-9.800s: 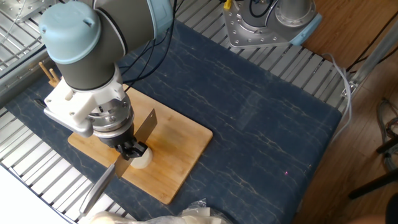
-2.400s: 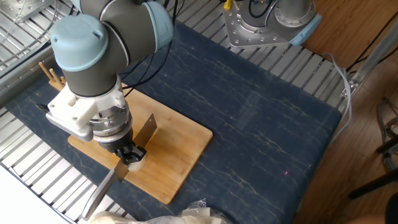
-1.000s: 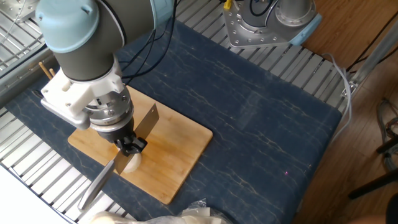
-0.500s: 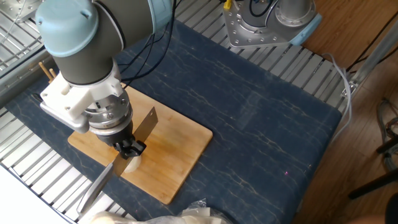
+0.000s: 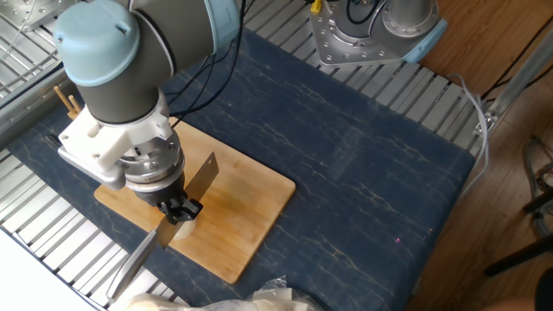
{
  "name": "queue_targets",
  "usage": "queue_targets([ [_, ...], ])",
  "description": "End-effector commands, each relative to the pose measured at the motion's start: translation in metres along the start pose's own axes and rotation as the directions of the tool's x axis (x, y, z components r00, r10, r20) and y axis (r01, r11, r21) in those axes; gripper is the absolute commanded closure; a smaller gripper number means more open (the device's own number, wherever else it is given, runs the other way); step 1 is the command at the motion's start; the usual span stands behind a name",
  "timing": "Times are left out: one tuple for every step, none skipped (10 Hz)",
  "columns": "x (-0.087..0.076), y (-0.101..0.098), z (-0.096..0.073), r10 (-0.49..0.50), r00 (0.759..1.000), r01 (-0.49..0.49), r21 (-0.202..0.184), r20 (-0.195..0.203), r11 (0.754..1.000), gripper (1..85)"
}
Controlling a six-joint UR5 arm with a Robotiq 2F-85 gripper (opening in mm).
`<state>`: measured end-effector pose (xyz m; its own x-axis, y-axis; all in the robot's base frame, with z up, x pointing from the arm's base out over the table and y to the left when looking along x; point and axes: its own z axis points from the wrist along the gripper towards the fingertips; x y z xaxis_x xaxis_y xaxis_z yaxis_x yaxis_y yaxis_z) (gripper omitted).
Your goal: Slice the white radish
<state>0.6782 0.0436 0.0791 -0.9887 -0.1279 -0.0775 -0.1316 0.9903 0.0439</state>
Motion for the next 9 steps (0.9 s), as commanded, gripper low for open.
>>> queue_targets([
  [-0.001,0.002,0.004,0.004,1.000,-0.004,-0.009,0.007,1.000,84.7],
  [0.000,0.003,0.003,0.001,1.000,-0.001,-0.012,0.007,1.000,84.7],
  [0.000,0.002,0.003,-0.001,1.000,0.002,-0.014,0.007,1.000,84.7],
  [0.000,-0.001,0.005,-0.007,1.000,0.008,-0.015,0.009,1.000,84.7],
  [0.000,-0.005,0.009,-0.016,1.000,0.017,-0.017,0.013,1.000,84.7],
  [-0.001,-0.008,0.017,-0.018,1.000,0.018,-0.013,0.021,1.000,84.7],
  [-0.002,-0.010,0.021,-0.018,0.999,0.018,-0.001,0.029,1.000,84.7],
  [-0.004,-0.011,0.024,-0.020,0.999,0.021,-0.003,0.037,1.000,84.7],
  [-0.004,-0.010,0.024,-0.020,0.999,0.020,-0.004,0.037,1.000,84.7],
])
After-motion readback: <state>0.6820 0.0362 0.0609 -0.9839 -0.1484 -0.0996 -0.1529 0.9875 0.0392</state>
